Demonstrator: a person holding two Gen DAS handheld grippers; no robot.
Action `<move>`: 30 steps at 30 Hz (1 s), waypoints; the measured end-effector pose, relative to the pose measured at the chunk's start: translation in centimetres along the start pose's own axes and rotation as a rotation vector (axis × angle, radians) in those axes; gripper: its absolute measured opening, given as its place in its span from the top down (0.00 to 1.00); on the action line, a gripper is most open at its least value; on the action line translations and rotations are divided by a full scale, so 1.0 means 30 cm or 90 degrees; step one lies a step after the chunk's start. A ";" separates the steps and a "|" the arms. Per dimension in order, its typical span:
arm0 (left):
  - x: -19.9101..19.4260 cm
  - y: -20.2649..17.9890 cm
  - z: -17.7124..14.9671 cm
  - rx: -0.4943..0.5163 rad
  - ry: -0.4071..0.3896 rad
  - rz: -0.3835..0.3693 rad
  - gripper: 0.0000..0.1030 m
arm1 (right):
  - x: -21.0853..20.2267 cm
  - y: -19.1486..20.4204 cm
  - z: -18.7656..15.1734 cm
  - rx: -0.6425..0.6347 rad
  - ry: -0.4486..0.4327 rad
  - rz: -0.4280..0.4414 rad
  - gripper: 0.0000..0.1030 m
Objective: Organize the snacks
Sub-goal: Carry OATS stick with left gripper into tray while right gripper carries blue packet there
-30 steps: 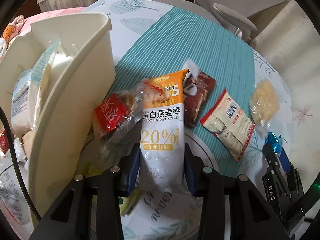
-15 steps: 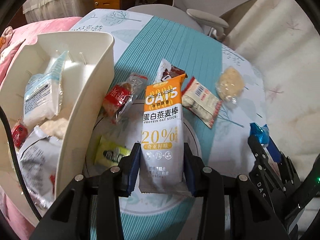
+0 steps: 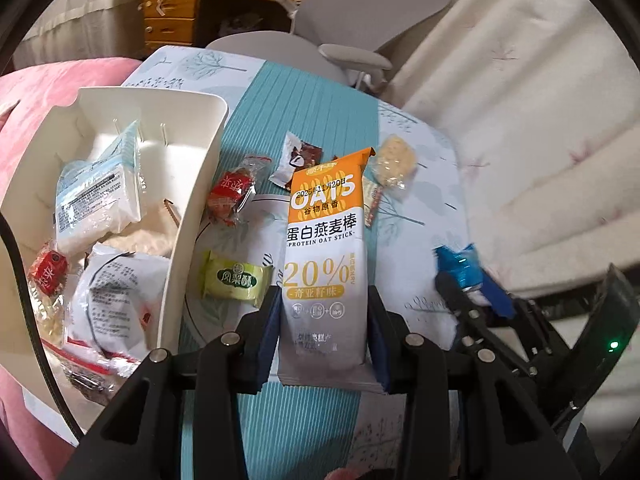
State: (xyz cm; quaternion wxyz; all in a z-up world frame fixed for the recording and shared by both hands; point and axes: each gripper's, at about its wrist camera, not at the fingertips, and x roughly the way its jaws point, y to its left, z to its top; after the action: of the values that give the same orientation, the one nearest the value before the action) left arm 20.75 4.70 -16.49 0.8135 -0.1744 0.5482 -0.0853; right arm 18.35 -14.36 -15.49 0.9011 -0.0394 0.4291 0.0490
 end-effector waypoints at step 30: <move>-0.461 0.499 -0.028 0.251 -0.037 -0.043 0.63 | -0.252 0.715 -0.141 0.092 -0.042 0.035 0.54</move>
State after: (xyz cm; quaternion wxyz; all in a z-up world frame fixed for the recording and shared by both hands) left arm 13.90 22.95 -10.51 0.8439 -0.0323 0.4913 -0.2134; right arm 7.74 6.03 -12.88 0.9134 0.0387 0.4028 0.0438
